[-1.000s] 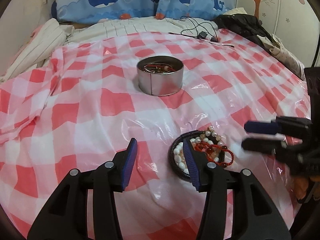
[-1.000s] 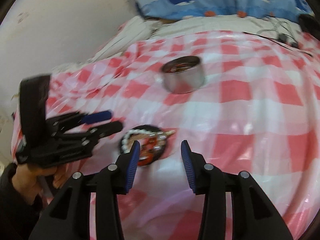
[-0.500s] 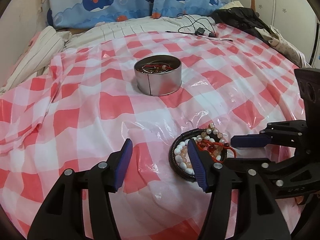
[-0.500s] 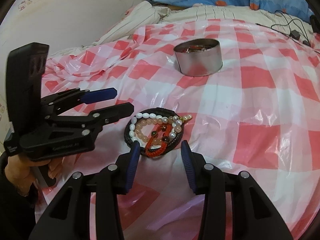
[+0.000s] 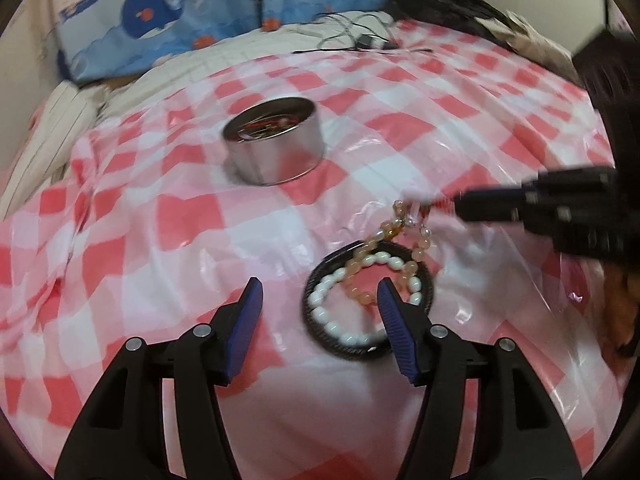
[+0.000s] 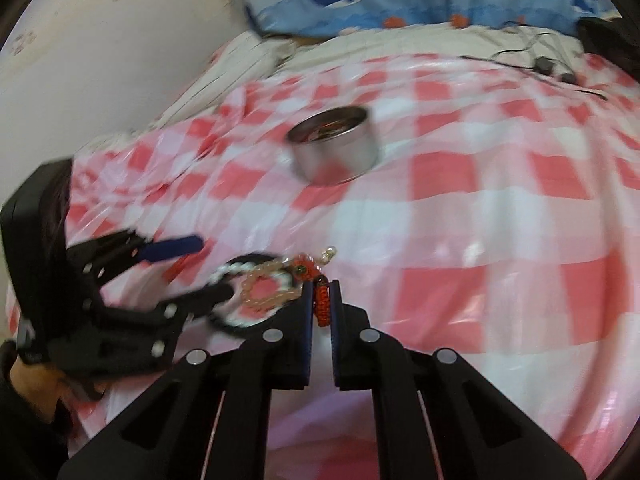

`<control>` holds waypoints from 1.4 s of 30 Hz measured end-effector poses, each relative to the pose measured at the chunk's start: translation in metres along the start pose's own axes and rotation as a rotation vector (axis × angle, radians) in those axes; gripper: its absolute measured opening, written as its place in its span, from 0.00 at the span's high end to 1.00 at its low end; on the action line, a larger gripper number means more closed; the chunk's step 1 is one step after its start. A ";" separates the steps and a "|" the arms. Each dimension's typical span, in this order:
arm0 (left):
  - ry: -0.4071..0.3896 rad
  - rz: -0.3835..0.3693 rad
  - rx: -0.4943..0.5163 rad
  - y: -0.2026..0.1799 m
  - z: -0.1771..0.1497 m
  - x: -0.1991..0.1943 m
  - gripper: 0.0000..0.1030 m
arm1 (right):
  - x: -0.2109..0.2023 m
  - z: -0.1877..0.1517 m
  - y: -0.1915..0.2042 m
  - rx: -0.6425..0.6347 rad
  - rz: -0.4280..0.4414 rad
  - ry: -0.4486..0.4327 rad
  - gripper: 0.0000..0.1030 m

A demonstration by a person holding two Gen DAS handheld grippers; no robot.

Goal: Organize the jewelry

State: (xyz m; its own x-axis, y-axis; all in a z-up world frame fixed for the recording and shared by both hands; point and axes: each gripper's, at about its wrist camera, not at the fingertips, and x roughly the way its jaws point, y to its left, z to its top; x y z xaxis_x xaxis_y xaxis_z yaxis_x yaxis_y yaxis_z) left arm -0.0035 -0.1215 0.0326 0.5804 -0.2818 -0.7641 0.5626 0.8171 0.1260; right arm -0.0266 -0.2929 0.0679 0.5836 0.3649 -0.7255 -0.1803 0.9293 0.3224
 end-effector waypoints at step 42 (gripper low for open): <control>-0.035 -0.054 -0.307 0.054 0.016 0.039 0.94 | 0.020 -0.005 -0.009 -0.014 -0.082 0.076 0.90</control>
State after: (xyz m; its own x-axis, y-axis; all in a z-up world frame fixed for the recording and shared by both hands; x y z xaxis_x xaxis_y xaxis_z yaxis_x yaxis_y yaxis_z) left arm 0.0590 -0.0963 0.0194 0.5774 -0.3413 -0.7417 0.3917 0.9129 -0.1152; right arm -0.0171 -0.2932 0.0472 0.5354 0.2904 -0.7931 -0.1458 0.9567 0.2518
